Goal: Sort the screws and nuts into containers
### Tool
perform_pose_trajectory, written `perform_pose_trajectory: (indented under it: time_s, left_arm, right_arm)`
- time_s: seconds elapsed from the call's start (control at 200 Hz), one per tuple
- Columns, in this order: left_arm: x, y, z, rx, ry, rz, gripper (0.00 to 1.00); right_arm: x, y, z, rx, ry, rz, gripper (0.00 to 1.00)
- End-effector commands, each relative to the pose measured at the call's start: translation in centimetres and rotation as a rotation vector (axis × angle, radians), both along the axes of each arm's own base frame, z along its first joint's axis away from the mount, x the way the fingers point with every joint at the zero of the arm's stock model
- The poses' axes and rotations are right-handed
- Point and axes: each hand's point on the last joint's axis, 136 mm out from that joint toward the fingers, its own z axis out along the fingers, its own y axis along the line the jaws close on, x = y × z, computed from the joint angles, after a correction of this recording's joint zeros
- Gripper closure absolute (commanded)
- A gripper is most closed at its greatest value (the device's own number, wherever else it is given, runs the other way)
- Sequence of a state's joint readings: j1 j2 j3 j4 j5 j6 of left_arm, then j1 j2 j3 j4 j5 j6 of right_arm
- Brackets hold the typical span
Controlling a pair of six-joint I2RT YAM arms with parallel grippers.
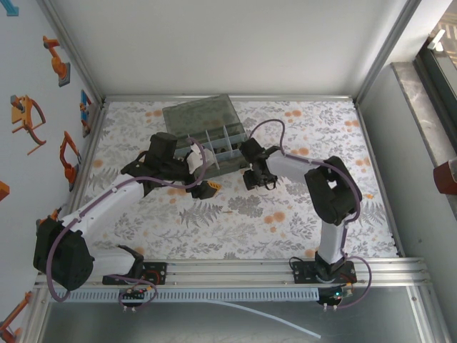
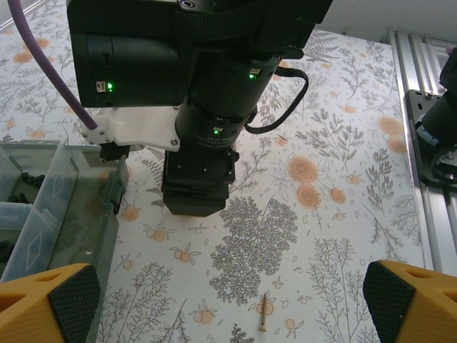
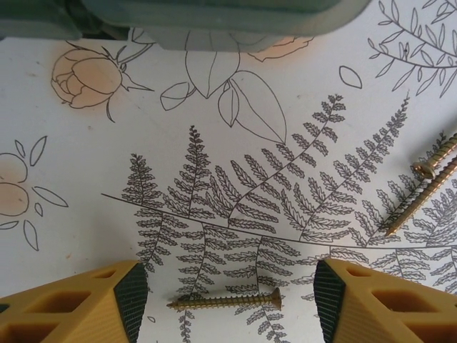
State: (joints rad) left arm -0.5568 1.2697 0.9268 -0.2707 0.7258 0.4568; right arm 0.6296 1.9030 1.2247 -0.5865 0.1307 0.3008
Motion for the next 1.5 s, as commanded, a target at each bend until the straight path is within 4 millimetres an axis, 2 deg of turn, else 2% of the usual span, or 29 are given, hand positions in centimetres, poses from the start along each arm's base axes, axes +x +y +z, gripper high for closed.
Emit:
perform_pose_trajectory:
  time_s: [0.0, 0.285, 0.416, 1.016, 1.277, 1.492]
  left_arm:
    - [-0.6, -0.1, -0.1, -0.001, 0.021, -0.025, 0.03]
    - [-0.6, -0.2, 0.0, -0.005, 0.022, -0.027, 0.03]
    - [-0.6, -0.2, 0.0, -0.005, 0.026, -0.028, 0.03]
    - [-0.8, -0.4, -0.1, -0.001, 0.029, -0.034, 0.03]
    - [-0.8, -0.4, 0.0, -0.002, 0.029, -0.034, 0.03]
    - [-0.8, -0.4, 0.1, -0.003, 0.027, -0.035, 0.03]
  right_arm:
    - [-0.8, -0.8, -0.6, -0.075, 0.032, -0.016, 0.38]
    - [-2.8, -1.4, -0.9, -0.086, 0.060, -0.057, 0.39]
    - [-3.6, -0.7, -1.2, -0.020, 0.084, -0.052, 0.39]
    - [-4.0, -0.2, -1.3, 0.002, 0.112, -0.040, 0.54]
    - [-3.1, 0.4, 0.2, 0.018, 0.082, -0.038, 0.59]
    - [-2.1, 1.1, 2.2, 0.039, 0.046, -0.026, 0.61]
